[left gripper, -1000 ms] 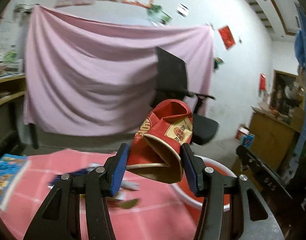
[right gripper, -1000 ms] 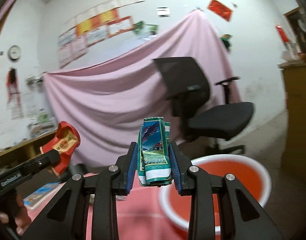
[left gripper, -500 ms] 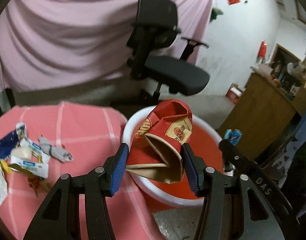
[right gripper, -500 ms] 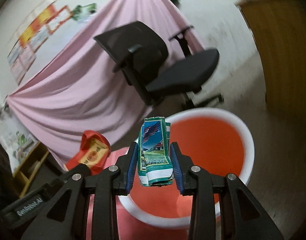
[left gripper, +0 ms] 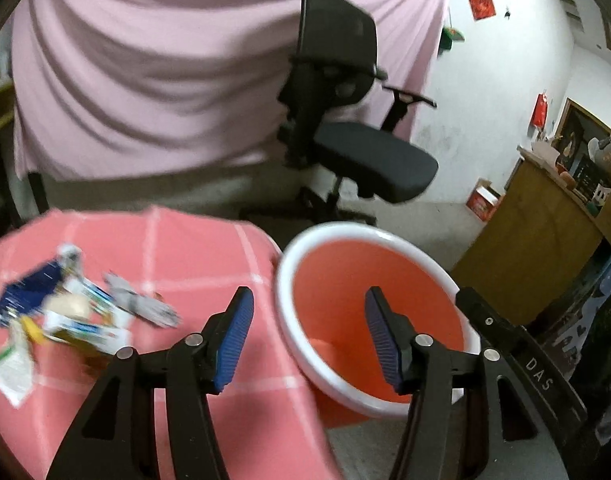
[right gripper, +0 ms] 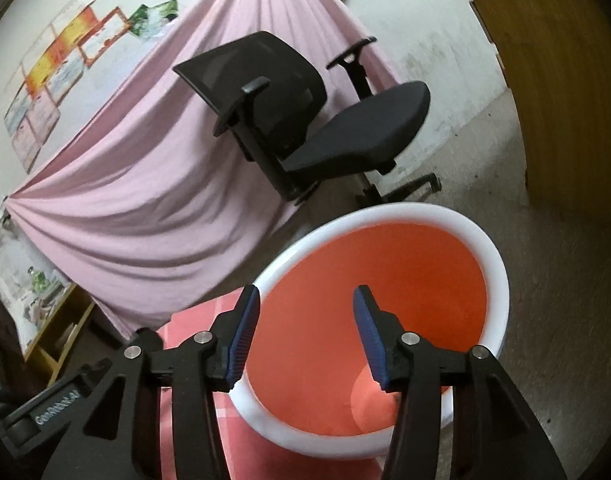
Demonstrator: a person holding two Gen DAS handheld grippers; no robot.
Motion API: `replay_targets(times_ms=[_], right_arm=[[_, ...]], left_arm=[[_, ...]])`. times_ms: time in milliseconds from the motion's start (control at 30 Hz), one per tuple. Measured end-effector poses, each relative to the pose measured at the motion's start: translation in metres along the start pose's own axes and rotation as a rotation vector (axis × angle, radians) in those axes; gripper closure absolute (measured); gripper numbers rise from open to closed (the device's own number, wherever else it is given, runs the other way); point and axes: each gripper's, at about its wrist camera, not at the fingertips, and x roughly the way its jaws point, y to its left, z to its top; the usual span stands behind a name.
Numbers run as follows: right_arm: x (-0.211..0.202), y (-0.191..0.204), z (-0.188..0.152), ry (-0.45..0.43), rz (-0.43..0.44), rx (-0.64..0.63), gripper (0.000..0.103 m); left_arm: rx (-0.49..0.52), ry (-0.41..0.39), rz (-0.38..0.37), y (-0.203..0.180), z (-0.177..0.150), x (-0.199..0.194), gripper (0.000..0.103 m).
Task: Collect trash
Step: 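Carry both items over the orange bucket and open both tools to drop them, then move both open tools back over the trash on the table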
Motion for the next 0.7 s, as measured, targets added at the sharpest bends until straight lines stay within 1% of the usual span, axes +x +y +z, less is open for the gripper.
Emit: replay_targets(times_ms=[67, 100, 167, 200, 233, 267, 300, 333, 367, 400, 467, 500, 600, 700], right_arm=[[-0.005, 0.009, 0.000, -0.020, 0.009, -0.031, 0.049], [-0.008, 0.016, 0.000, -0.033, 0.016, -0.051, 0.048], [-0.015, 0.029, -0.002, -0.057, 0.030, -0.090, 0.043], [-0.017, 0.034, -0.003, -0.067, 0.038, -0.100, 0.031], [-0.021, 0.040, -0.005, -0.083, 0.051, -0.111, 0.023], [-0.024, 0.045, -0.006, -0.096, 0.059, -0.118, 0.023], [-0.028, 0.052, -0.007, -0.113, 0.070, -0.132, 0.022], [-0.032, 0.060, -0.010, -0.133, 0.084, -0.154, 0.020], [-0.034, 0.066, -0.012, -0.146, 0.093, -0.167, 0.019], [-0.038, 0.073, -0.015, -0.166, 0.113, -0.181, 0.014], [-0.048, 0.086, -0.022, -0.222, 0.171, -0.198, 0.001], [-0.055, 0.092, -0.026, -0.259, 0.206, -0.212, 0.000], [-0.067, 0.113, -0.037, -0.318, 0.265, -0.277, 0.000], [-0.072, 0.132, -0.047, -0.330, 0.308, -0.333, 0.000]], left_arm=[[0.013, -0.063, 0.033, 0.008, -0.002, -0.020, 0.033], [0.014, -0.103, 0.057, 0.013, -0.002, -0.032, 0.032], [0.013, -0.157, 0.083, 0.025, -0.006, -0.051, 0.031], [0.012, -0.176, 0.092, 0.030, -0.007, -0.059, 0.029], [0.007, -0.204, 0.111, 0.039, -0.009, -0.072, 0.022], [0.001, -0.224, 0.127, 0.044, -0.011, -0.079, 0.012], [-0.006, -0.247, 0.145, 0.051, -0.014, -0.087, 0.007], [-0.022, -0.291, 0.179, 0.060, -0.019, -0.101, 0.002], [-0.034, -0.321, 0.203, 0.067, -0.023, -0.110, 0.002], [-0.049, -0.352, 0.234, 0.075, -0.028, -0.122, 0.002], [-0.063, -0.380, 0.276, 0.087, -0.035, -0.135, 0.002], [-0.068, -0.398, 0.291, 0.093, -0.039, -0.141, 0.002], [-0.084, -0.462, 0.338, 0.114, -0.055, -0.168, 0.002], [-0.085, -0.507, 0.376, 0.134, -0.071, -0.191, 0.002]])
